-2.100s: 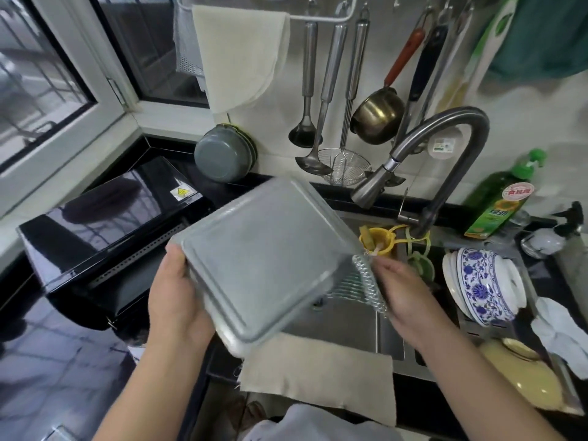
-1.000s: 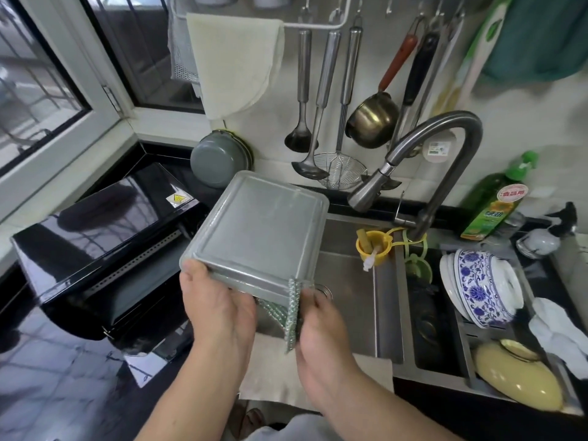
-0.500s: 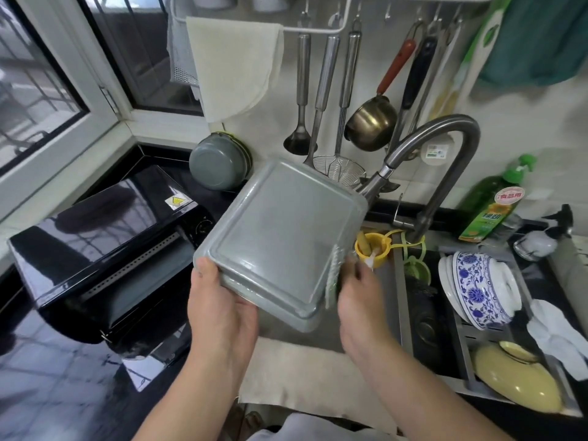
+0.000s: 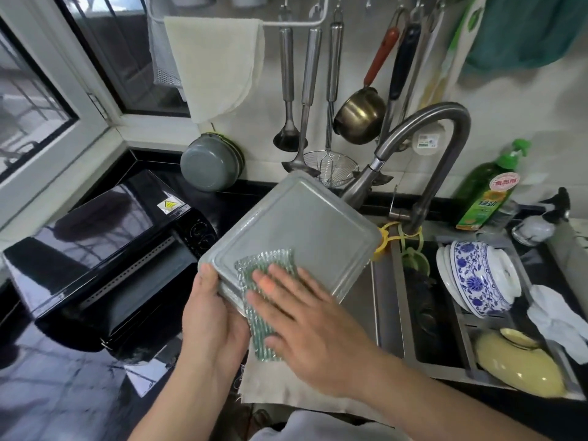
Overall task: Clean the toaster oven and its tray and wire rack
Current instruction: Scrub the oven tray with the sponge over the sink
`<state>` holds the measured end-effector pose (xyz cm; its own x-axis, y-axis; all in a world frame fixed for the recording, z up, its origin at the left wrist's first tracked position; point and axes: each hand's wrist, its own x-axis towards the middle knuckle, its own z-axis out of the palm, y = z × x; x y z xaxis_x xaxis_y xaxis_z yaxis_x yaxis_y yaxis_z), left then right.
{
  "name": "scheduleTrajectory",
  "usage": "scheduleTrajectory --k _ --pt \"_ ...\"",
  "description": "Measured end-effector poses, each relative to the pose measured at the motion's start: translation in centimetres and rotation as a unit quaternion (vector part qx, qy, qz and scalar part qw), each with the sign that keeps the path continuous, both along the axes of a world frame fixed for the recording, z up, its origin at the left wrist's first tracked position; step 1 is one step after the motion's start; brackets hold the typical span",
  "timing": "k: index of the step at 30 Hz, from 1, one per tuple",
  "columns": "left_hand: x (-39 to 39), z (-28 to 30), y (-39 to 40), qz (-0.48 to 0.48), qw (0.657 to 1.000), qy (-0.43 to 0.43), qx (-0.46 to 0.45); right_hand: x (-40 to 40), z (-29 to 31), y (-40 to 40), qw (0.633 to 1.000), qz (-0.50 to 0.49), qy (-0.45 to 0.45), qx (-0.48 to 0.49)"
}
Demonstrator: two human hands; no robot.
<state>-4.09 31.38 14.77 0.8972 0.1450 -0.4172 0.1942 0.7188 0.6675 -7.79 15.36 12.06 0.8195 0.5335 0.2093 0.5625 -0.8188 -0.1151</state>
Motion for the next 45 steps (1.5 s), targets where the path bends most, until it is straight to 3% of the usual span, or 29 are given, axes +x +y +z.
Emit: scheduleTrajectory --k 1,4,5,8,9,10,12,13,14,17,19,22,24,26,28,30,33,37,40,44,45 --pt "0.0 -0.1 0.2 0.0 1.0 -0.002 0.006 1.1 0.3 -1.3 0.999 -0.037 -0.007 -0.021" --pt "-0.1 -0.5 0.9 0.006 0.999 0.003 0.031 3.6 1.6 -6.0 0.965 -0.249 0.084 -0.005" --pt "-0.1 -0.7 0.9 0.0 1.0 0.005 0.031 3.1 1.3 -5.8 0.965 -0.247 0.085 0.01" --pt "-0.4 -1.0 0.1 -0.032 0.999 0.022 0.021 -0.2 -0.4 -2.1 0.998 -0.048 0.051 0.002" --pt "-0.6 -1.1 -0.1 -0.044 0.999 0.023 0.023 0.2 -0.6 -2.2 0.999 -0.039 0.034 -0.003" --pt "-0.7 -1.1 -0.1 -0.054 0.998 0.019 0.03 1.6 -0.6 -3.1 0.995 -0.086 0.038 0.008" --pt "-1.0 -1.3 -0.1 -0.071 0.996 -0.004 0.057 4.9 0.8 -5.5 0.952 -0.274 0.124 0.064" --pt "-1.1 -1.2 -0.1 -0.08 0.994 -0.017 0.071 5.4 1.2 -5.8 0.937 -0.308 0.151 0.06" --pt "-1.3 -1.1 -0.4 -0.089 0.992 -0.028 0.082 5.0 1.2 -5.0 0.94 -0.304 0.144 0.058" --pt "-1.7 -0.7 -1.7 -0.126 0.988 -0.042 0.082 1.0 0.7 0.5 0.991 -0.101 0.069 0.047" --pt "-1.9 -0.4 -2.0 -0.144 0.986 -0.041 0.079 1.7 1.4 0.4 0.998 -0.051 0.022 0.03" --pt "-2.1 -0.1 -1.6 -0.142 0.982 -0.068 0.104 5.6 3.9 -2.9 0.965 -0.226 0.111 0.079" --pt "-2.2 0.0 -1.5 -0.139 0.981 -0.071 0.116 4.9 4.0 -2.8 0.956 -0.245 0.13 0.09" --pt "-2.4 -0.2 -1.6 -0.156 0.98 -0.062 0.106 2.3 3.1 -0.2 0.99 -0.097 0.083 0.052" --pt "-2.5 -0.4 -1.4 -0.177 0.977 -0.061 0.098 1.7 2.7 0.2 0.999 0.012 0.038 0.01" --pt "-2.5 -0.3 -1.0 -0.183 0.974 -0.066 0.111 4.3 3.4 -2.1 0.999 -0.041 0.024 0.015" --pt "-2.0 0.1 -0.9 -0.18 0.967 -0.092 0.158 5.4 4.1 -3.7 0.986 -0.125 0.032 0.105" --pt "-1.6 0.2 -1.8 -0.2 0.965 -0.088 0.147 2.9 2.9 0.5 0.979 -0.02 -0.038 0.197" --pt "-1.4 0.0 -1.5 -0.161 0.972 -0.085 0.147 4.0 3.0 -1.0 0.981 -0.003 -0.071 0.18" --pt "-1.0 -0.4 -0.2 -0.119 0.979 -0.074 0.151 5.2 3.3 -5.5 0.96 -0.228 -0.031 0.158" --pt "-1.0 -0.5 -0.1 -0.118 0.979 -0.066 0.151 5.0 3.2 -5.2 0.96 -0.246 -0.029 0.129"
